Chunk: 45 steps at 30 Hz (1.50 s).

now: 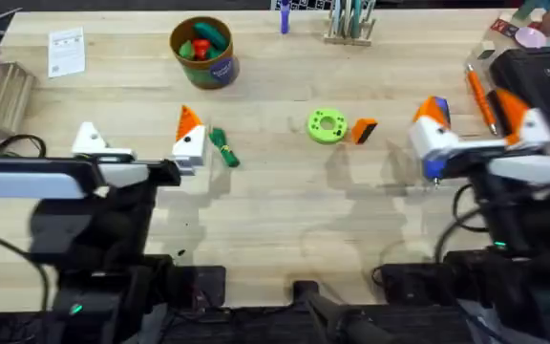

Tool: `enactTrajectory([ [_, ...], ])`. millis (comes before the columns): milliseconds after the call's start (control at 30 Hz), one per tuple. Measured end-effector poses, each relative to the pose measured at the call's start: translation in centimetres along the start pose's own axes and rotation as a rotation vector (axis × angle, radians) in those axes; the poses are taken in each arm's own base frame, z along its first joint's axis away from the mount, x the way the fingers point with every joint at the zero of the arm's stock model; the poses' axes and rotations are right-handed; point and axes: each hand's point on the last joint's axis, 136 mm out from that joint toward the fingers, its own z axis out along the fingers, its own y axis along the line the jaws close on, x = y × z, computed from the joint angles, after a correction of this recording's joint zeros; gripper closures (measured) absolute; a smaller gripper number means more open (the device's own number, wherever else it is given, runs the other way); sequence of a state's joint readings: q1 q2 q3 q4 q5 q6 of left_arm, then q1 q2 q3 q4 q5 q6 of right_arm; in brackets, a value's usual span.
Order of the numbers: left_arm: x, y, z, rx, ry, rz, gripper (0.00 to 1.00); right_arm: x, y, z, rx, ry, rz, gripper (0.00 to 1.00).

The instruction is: Pick up the gripper from the table and insert it into the empty holder that is missing its gripper. Then pick up a screw, insert it into the mounting hole, and use the screwdriver to tighten it. Finally, clean up the table by picking up the vegetable and placing it into the bucket.

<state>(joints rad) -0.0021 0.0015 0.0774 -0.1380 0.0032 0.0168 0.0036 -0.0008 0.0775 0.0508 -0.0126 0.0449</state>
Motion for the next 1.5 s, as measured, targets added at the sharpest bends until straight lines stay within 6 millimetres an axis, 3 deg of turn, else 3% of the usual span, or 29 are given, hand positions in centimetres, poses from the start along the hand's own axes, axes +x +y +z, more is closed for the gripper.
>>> enactTrajectory([
  [200,-5.5,0.5,-2.2,-0.022,0.055,0.006,0.015,-10.0,0.6,-2.5,-0.011,-0.145,-0.007,0.01],
  [267,-6.9,0.6,-2.6,-0.026,0.107,0.006,0.015,-11.8,0.7,-3.1,-0.009,-0.112,-0.005,0.01],
  [333,-7.7,0.6,-2.6,-0.027,0.18,0.007,0.015,-12.3,0.8,-3.2,-0.006,-0.038,-0.001,0.01],
  [467,-8.4,0.7,-1.8,-0.025,0.343,0.01,0.016,-11.3,0.7,-2.5,0.003,0.189,0.0,0.01],
  [600,-7.8,0.7,-0.7,-0.023,0.513,0.012,0.016,-9.3,0.6,-1.6,0.005,0.434,-0.026,0.01],
  [967,-3.0,0.6,2.0,-0.014,0.911,0.018,0.014,-4.3,0.3,0.2,0.001,0.951,-0.028,0.01],
  [1133,-1.6,0.6,2.9,-0.011,0.98,0.018,0.014,-2.0,0.1,1.0,0.001,1.078,-0.021,0.01],
  [1300,-1.5,-0.5,3.4,0.043,0.979,-0.021,0.015,-0.5,0.0,1.6,0.0,1.143,-0.019,0.01],
  [1500,-0.3,-1.8,2.4,0.034,1.065,-0.116,0.014,0.4,0.0,1.9,0.0,1.179,-0.017,0.01],
])
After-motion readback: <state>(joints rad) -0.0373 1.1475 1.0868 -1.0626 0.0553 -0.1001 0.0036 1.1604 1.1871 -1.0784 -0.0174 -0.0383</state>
